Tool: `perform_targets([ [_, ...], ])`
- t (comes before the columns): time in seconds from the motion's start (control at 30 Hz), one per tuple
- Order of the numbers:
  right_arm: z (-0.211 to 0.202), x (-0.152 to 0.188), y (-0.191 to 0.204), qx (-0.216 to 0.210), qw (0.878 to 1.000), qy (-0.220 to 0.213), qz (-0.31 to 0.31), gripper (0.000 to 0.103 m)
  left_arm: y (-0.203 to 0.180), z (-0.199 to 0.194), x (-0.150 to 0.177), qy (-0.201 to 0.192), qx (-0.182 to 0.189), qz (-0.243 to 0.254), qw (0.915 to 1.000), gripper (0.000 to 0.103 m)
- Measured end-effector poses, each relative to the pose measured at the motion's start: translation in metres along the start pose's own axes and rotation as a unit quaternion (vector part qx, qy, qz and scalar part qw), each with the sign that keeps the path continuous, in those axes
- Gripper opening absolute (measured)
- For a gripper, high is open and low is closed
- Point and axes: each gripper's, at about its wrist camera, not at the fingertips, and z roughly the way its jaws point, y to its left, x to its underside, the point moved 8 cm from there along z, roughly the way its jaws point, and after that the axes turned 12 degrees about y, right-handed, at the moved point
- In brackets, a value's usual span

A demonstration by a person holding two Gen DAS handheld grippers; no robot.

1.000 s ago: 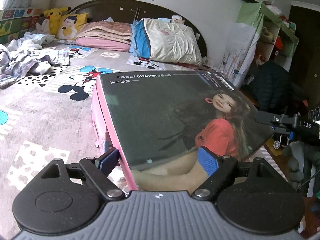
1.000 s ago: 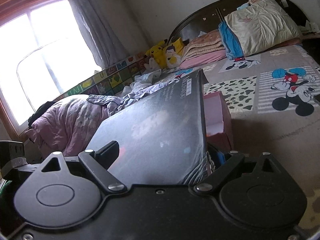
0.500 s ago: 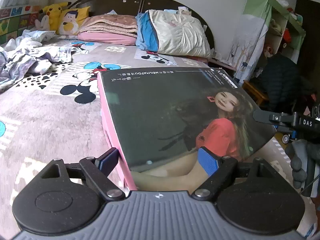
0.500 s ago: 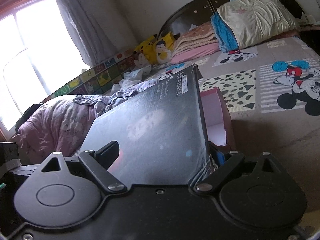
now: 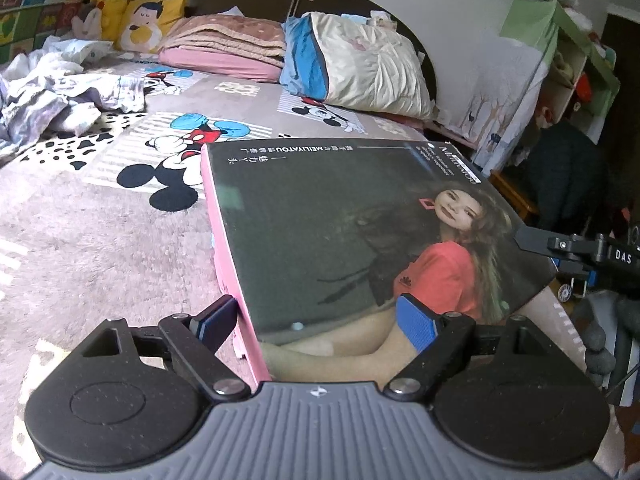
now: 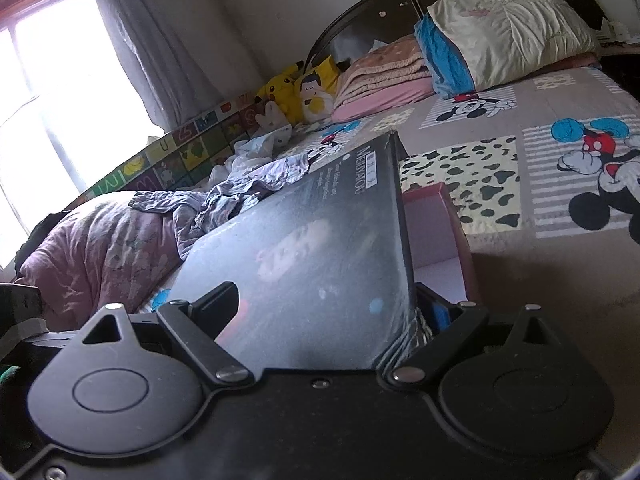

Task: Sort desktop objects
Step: 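Lift the pink lid off the bed with both grippers, then carry the lid over the pink box and lower it onto the box with both grippers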

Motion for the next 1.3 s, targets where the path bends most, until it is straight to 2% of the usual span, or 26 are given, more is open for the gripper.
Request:
perform_targets([
  [0.27,0.015,-0.006,-0.004,0.015,1.000,0.007,0.001,0.093,0.014,0.023,-0.012,0.012,0.002,-0.010,0.9999,0.086],
  [0.67,0.027,-0.014,-0.023,0.044,0.999,0.012,0.019,0.093,0.007,0.045,-0.021,0.018,-0.010,-0.035,0.9992,0.087],
  [0.93,0.018,-0.008,-0.047,0.091,0.995,-0.018,0.045,0.092,0.002,0.050,-0.024,0.002,-0.056,-0.031,0.9979,0.090],
  [1.0,0.016,-0.007,-0.055,0.081,0.994,-0.023,0.064,0.092,0.002,0.045,-0.021,-0.008,-0.073,-0.033,0.9968,0.090],
  [1.07,0.015,-0.005,-0.062,0.064,0.994,-0.021,0.085,0.092,-0.001,0.039,-0.018,-0.023,-0.073,-0.028,0.9967,0.090],
  [1.17,0.021,-0.001,-0.071,0.011,0.991,-0.011,0.132,0.093,-0.010,0.036,-0.017,-0.038,-0.060,-0.016,0.9974,0.090],
  [1.3,0.024,0.004,-0.082,-0.058,0.979,-0.009,0.194,0.099,-0.031,0.046,-0.026,-0.023,-0.058,0.020,0.9978,0.090],
])
